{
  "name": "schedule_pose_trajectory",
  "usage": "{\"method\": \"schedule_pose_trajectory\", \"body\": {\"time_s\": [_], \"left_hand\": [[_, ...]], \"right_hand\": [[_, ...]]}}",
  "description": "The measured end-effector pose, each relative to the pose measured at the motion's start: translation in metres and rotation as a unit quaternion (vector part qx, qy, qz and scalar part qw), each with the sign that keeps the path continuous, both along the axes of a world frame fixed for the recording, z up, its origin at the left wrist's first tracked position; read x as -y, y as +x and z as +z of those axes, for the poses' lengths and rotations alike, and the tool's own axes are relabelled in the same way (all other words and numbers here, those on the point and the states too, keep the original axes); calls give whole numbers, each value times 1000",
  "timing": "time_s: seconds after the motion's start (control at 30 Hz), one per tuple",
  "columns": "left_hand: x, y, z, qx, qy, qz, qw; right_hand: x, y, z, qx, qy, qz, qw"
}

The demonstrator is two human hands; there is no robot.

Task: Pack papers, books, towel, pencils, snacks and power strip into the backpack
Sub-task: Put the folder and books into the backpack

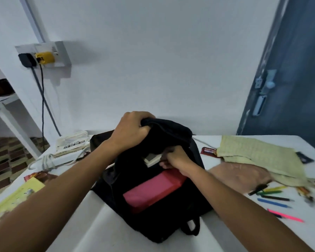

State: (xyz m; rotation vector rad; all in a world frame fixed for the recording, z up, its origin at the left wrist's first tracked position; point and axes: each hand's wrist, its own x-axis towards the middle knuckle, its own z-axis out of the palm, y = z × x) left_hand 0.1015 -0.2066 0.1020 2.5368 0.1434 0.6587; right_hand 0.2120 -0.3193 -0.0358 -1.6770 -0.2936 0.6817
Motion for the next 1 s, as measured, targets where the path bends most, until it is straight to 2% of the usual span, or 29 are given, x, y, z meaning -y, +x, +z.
{"method": "schedule_pose_trajectory", "body": {"time_s": [0.1, 0.27, 0.37, 0.43, 0.5, 0.6, 0.67, 0.77, 0.9, 1.0], "left_hand": [[13, 12, -8, -40, 10, -18, 999], [33, 34, -34, -188, 55, -62, 979], [46, 46, -51, -258, 81, -82, 959], [59, 53, -61, -318, 99, -103, 937], [67, 57, -73, -388, 124, -107, 907], [82, 61, -95, -468, 178, -105, 859], [90, 64, -108, -503, 207, -97, 834], [108, 68, -119, -533, 243, -81, 807], [129, 73, -119, -545, 309, -78, 775], [135, 73, -120, -544, 310, -75, 776]], "right_hand": [[36, -10, 9, 77, -30, 96, 992], [96, -10, 20, 192, -78, 124, 970], [138, -11, 26, 197, -82, 133, 968], [168, -9, 28, 198, -81, 112, 970], [197, -2, 28, 238, -120, 61, 962], [252, 21, 20, 327, -270, -59, 904], [292, 35, 13, 318, -349, -126, 873], [353, 42, 4, 258, -419, -175, 853], [403, 36, -10, 212, -440, -210, 847], [406, 30, -20, 217, -428, -212, 852]]}}
